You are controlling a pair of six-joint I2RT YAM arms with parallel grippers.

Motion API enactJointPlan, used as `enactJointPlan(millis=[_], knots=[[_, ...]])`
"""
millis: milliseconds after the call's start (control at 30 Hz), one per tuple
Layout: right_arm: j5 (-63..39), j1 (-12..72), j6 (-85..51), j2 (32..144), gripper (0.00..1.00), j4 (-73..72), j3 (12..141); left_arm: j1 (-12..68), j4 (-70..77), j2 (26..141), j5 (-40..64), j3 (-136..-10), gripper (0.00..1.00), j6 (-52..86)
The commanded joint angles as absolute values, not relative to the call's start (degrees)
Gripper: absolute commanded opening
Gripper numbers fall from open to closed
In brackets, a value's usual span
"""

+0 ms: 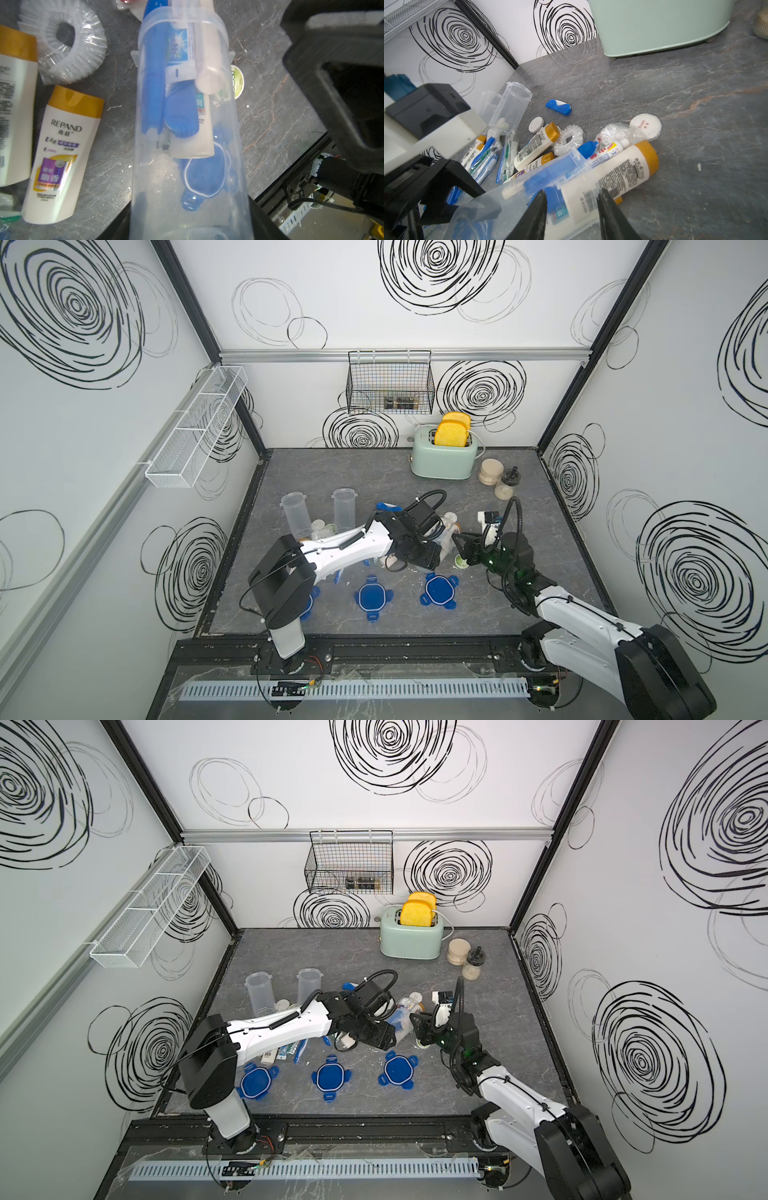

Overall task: Take out toiletry kits
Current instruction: 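Pour the toiletry kits out of the container.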

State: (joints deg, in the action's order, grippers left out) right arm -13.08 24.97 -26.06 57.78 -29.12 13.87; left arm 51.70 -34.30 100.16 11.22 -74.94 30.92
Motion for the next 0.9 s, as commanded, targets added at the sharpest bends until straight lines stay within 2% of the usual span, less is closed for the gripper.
enactJointPlan(millis=[0, 300, 867], knots=[[-13.53, 24.77, -25.05, 56.78, 0.44, -29.63, 13.01, 52.73, -31.2, 97.82, 10.74, -74.45, 0.21, 31.73], [-14.61, 24.78, -24.96, 57.22, 0.45, -29.77, 13.28, 53.52, -32.93, 96.87, 10.04, -74.51, 0.25, 31.9], [-14.64, 24.81, -24.79, 56.78, 0.46, -30.21, 12.88, 54.58, -36.62, 94.6, 8.87, -73.31, 0.25, 30.37]])
